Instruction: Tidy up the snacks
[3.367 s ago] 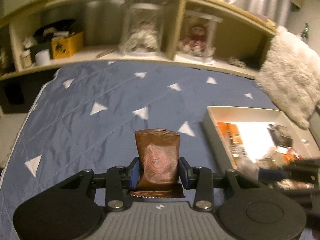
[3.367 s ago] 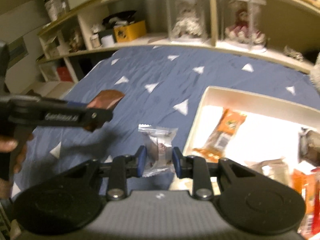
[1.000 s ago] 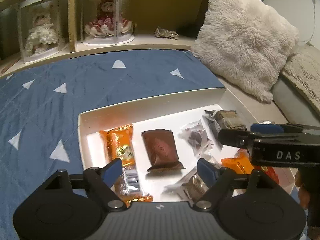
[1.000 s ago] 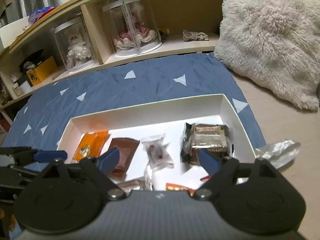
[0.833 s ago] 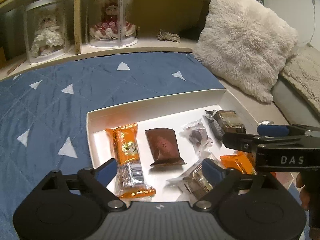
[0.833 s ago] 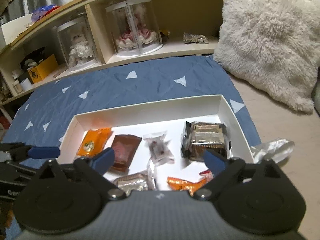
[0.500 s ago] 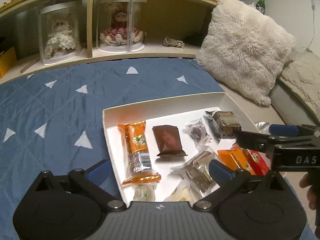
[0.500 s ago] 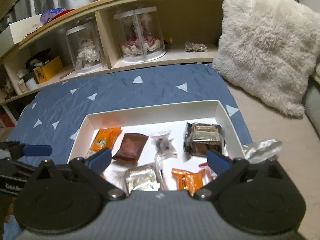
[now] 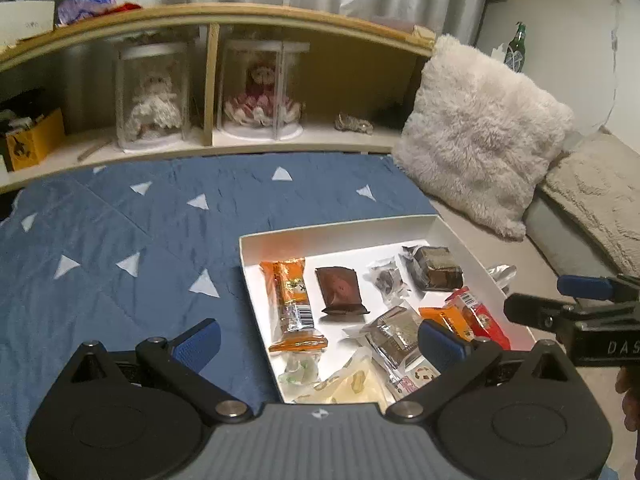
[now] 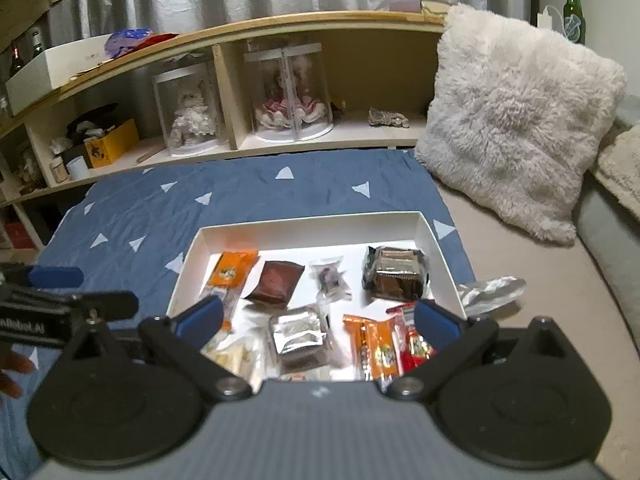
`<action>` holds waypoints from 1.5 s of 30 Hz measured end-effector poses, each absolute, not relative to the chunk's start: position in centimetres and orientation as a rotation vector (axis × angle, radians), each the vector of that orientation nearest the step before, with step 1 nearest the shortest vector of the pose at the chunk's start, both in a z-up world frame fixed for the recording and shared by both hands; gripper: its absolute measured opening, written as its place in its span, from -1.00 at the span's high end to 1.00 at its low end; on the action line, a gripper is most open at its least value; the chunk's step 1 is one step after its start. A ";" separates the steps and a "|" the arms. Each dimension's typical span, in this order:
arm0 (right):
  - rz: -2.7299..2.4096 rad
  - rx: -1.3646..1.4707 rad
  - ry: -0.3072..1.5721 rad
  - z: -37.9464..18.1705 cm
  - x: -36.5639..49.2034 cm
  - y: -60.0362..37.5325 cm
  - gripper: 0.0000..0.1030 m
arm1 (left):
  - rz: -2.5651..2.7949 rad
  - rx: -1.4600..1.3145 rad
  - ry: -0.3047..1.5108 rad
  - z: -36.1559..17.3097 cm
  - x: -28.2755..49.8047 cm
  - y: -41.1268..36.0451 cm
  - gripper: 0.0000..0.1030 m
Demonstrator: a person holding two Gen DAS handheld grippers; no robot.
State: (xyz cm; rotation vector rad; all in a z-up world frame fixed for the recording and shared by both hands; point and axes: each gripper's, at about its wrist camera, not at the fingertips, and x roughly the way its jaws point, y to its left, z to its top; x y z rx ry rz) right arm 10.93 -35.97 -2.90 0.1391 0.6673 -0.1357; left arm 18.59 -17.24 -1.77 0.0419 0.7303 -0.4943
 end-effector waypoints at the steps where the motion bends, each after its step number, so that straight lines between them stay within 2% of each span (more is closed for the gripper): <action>1: -0.137 0.137 0.662 -2.7 10.5 -35.8 -0.98 | -0.491 0.041 0.726 -1.4 18.1 -17.0 -1.00; 21: -0.141 0.165 0.567 0.8 0.3 -32.2 -0.98 | -0.424 0.086 0.600 2.6 8.0 -13.0 -1.00; 39: -0.170 0.121 0.566 -0.9 -5.5 -29.4 -0.98 | -0.377 0.094 0.554 1.4 1.7 -9.7 -1.00; 45: -0.179 0.170 0.513 -1.6 -7.0 -29.6 -0.98 | -0.358 0.096 0.532 0.4 0.4 -9.1 -1.00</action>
